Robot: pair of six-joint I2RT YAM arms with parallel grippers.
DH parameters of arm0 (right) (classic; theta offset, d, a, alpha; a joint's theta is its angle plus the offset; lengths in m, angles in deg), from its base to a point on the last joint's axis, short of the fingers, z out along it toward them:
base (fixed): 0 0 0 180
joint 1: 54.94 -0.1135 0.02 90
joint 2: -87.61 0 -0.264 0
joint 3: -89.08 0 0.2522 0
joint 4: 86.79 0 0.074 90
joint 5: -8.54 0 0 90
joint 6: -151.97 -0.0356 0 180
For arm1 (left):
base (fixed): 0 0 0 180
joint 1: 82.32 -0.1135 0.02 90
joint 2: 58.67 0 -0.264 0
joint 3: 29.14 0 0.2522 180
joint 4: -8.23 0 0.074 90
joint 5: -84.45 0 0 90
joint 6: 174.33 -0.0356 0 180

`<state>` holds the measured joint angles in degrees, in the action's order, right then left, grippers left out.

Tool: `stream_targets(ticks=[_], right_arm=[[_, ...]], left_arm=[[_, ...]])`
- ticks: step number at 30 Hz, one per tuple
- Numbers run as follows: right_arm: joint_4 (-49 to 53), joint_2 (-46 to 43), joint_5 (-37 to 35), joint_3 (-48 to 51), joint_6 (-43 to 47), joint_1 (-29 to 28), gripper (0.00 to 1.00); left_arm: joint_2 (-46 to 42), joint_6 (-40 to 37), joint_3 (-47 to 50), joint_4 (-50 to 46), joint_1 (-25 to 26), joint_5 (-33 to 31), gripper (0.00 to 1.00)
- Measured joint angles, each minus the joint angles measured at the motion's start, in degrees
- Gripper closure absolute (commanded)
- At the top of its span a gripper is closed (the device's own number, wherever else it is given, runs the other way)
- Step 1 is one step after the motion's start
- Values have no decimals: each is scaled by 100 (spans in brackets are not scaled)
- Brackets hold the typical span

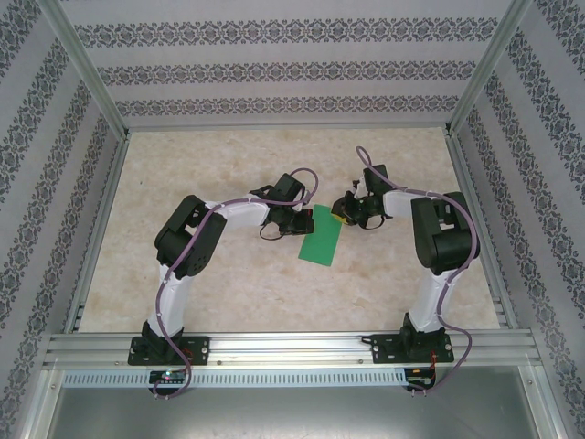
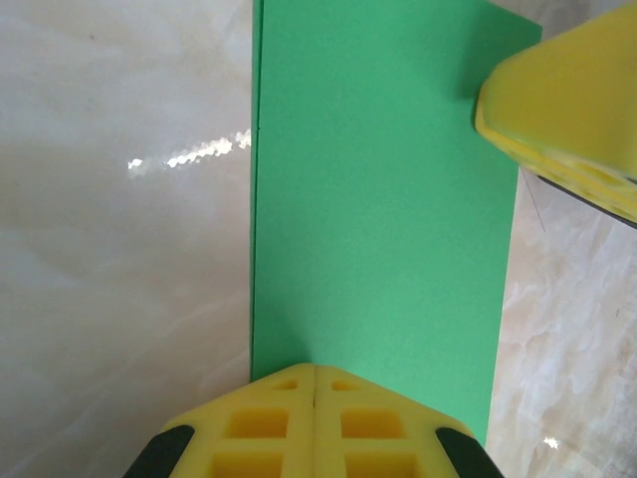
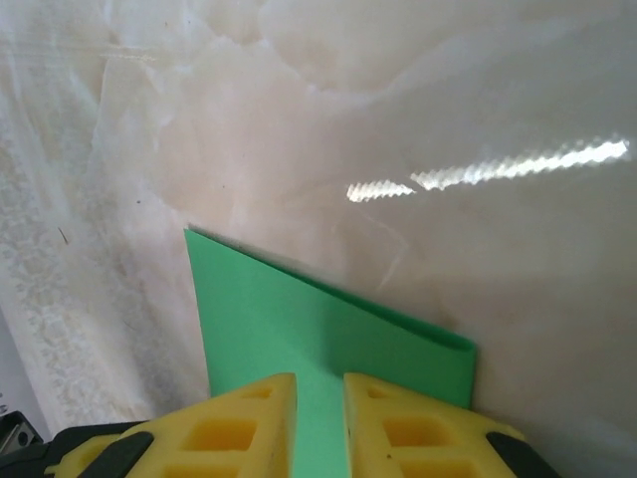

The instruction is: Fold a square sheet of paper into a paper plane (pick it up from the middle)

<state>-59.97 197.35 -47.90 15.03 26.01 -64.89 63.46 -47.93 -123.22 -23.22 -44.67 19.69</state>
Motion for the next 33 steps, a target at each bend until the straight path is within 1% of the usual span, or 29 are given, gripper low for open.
stream_targets(ticks=[4,8,18,26,33], right_arm=[[278,-221,-7,-160,59,50,80],[223,-254,-2,-308,81,111,80],[197,275,20,-319,81,155,80],[389,173,-7,-439,107,188,79],[343,166,-7,-560,116,225,79]], left_arm=[[0,0,0,2,0,2,100],[0,2,0,2,0,0,100],[0,-2,0,-15,0,2,100],[0,0,0,-17,0,2,100],[0,0,0,-17,0,2,100]])
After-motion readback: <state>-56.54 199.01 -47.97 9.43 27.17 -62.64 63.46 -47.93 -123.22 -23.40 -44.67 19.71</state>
